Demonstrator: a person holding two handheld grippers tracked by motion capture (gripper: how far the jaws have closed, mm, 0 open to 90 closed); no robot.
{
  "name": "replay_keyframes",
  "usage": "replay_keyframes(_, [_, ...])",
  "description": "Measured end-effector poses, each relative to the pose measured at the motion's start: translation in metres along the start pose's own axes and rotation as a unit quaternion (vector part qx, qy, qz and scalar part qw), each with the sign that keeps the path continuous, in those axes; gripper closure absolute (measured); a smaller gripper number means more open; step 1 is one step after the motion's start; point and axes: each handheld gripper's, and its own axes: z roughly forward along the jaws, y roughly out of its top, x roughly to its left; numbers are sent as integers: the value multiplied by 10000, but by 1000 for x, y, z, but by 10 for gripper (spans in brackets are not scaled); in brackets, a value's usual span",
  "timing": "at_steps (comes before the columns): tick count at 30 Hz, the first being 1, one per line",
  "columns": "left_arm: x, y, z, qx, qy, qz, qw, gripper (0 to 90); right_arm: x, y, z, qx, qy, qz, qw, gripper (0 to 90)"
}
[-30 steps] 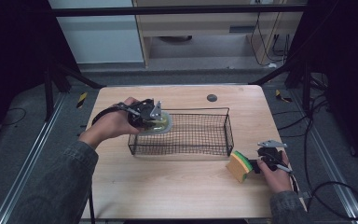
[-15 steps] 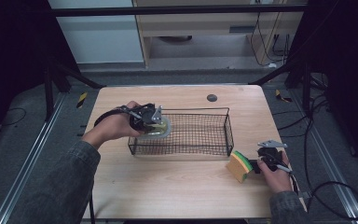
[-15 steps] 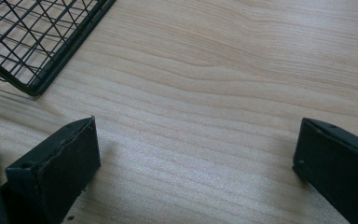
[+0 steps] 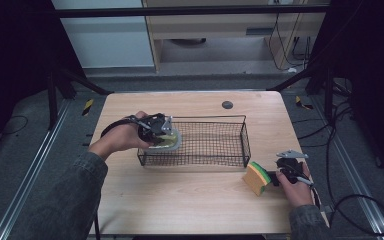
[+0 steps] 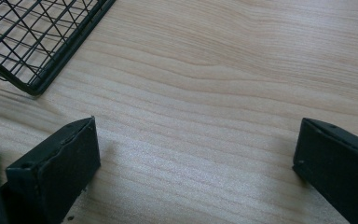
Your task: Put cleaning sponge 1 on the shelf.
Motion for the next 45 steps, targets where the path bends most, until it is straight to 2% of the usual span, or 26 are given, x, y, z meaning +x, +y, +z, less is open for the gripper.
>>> replay_keyframes(2, [0,0,2,20,-7,43,10000,707,0,0,0,6,10,15,10000,7])
replay_keyframes(4, [0,-2,5,17,-45,-38,10000,707,0,0,0,1,-1,1,10000,7])
replay_keyframes(7, [1,-2,8,32,-52,-3,10000,707,0,0,0,6,9,16,10000,7])
replay_keyframes(8, [0,-3,10,36,-90,-69,9999,707,0,0,0,-1,-7,-8,10000,7])
replay_keyframes(13, [-2,-4,18,101,-132,-25,9999,707,0,0,0,7,9,17,10000,7])
replay_keyframes(16, [-2,-5,22,92,-195,-119,9997,707,0,0,0,-8,-10,-19,10000,7])
replay_keyframes(27, [1,-5,39,200,-435,-203,9986,707,0,0,0,3,-13,-3,10000,7])
replay_keyframes(39, [1,-2,52,312,-543,-209,9978,706,0,0,0,-2,-14,-16,10000,7])
replay_keyframes(45, [-1,-3,57,328,-562,-293,9974,704,0,0,0,-2,-15,-17,10000,7])
